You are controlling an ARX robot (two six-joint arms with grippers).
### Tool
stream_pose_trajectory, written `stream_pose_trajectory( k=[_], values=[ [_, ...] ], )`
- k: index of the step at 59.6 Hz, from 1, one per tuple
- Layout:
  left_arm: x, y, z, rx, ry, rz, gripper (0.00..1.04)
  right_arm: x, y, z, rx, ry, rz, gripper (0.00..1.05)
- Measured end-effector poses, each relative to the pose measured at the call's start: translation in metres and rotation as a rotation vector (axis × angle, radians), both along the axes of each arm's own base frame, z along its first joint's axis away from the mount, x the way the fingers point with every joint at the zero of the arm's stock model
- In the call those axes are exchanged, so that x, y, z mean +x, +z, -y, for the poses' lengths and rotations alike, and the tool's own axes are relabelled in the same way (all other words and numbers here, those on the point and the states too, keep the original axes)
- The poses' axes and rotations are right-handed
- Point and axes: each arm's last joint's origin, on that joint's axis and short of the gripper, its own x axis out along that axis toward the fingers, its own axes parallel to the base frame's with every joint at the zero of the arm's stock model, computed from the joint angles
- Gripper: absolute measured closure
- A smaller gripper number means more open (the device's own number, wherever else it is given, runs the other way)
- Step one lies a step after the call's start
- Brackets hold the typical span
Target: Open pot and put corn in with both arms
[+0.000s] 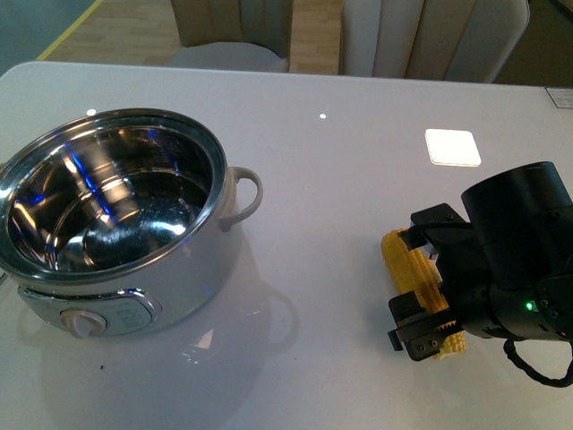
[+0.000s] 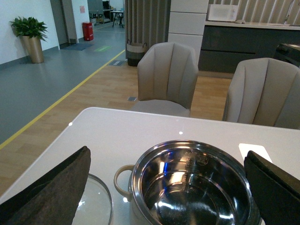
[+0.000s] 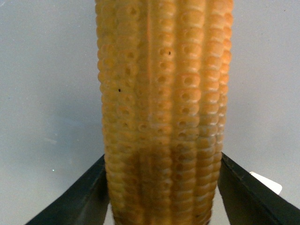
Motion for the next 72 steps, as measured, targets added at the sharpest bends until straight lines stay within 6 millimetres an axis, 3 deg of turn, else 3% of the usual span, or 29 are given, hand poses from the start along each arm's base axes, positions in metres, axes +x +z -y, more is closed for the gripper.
stream_pose_trajectory(
  k=[9, 18, 36, 54, 62, 72],
  values=[
    [0.000, 0.000, 0.000, 0.000, 0.000, 0.000, 0.07, -0.001, 0.002, -0.002, 0.010, 0.006, -0.006, 0.64],
    [0.000, 0.000, 0.000, 0.000, 0.000, 0.000, 0.07, -0.004, 0.017, -0.005, 0.044, 0.022, 0.007, 0.75],
    [0.000, 0.000, 0.000, 0.000, 0.000, 0.000, 0.07, 0.006, 0.095, -0.022, 0.250, 0.025, 0.104, 0.82],
    [0.000, 0.000, 0.000, 0.000, 0.000, 0.000, 0.07, 0.036, 0.160, -0.072, 0.473, 0.022, 0.146, 0.83],
    [0.000, 0.000, 0.000, 0.000, 0.000, 0.000, 0.07, 0.048, 0.173, -0.099, 0.555, 0.014, 0.129, 0.84],
    [0.000, 0.000, 0.000, 0.000, 0.000, 0.000, 0.07, 0.060, 0.172, -0.133, 0.602, -0.006, 0.072, 0.84]
  ],
)
